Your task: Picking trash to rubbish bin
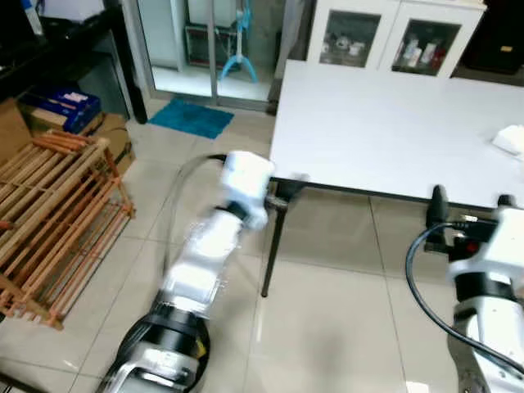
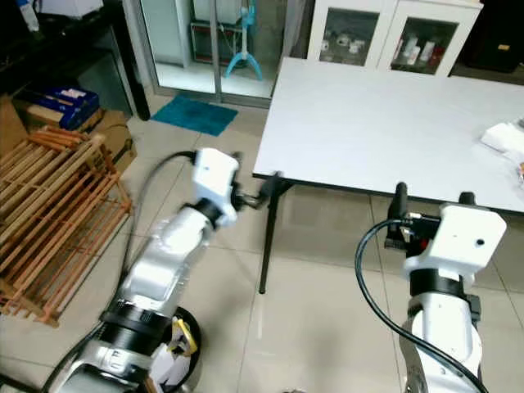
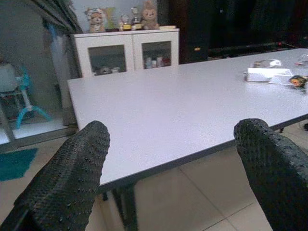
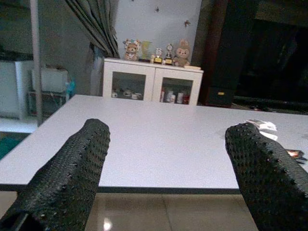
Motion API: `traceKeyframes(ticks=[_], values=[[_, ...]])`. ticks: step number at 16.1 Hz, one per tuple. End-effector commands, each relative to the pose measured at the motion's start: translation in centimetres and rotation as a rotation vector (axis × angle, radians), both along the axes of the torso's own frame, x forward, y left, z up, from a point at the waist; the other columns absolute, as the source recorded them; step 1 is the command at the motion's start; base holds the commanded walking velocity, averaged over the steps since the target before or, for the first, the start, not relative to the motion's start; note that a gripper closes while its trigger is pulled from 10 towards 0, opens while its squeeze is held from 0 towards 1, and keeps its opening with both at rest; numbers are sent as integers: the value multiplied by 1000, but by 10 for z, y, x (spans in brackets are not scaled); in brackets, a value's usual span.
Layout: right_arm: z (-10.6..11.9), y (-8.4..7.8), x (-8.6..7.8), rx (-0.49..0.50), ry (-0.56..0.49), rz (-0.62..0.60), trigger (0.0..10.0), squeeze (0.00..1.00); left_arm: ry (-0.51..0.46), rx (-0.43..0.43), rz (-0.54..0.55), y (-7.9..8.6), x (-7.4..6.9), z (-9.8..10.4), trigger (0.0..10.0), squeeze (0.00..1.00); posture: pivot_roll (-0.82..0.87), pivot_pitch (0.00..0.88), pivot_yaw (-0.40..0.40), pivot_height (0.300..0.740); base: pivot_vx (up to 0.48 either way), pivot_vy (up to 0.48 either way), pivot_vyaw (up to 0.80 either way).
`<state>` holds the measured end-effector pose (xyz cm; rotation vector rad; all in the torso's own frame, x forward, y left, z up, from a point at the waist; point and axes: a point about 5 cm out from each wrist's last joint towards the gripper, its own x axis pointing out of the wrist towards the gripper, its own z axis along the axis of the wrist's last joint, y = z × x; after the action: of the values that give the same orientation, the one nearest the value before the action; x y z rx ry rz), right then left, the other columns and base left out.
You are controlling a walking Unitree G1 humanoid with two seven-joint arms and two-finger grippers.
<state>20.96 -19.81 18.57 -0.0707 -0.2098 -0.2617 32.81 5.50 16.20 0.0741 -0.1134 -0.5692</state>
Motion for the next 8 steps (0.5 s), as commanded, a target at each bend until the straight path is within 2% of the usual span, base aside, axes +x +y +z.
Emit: traceKeyframes(ticks=[1, 8], values=[[0, 1, 1, -1, 5, 2, 10000, 0, -13, 5, 18, 3, 4, 5, 10000, 0, 93, 51, -44, 740, 0, -472, 0], [-1, 5, 4, 5, 7, 15, 10000, 0, 0, 6, 12, 1, 5, 3, 10000, 0, 92, 54, -39, 740, 0, -472, 0]])
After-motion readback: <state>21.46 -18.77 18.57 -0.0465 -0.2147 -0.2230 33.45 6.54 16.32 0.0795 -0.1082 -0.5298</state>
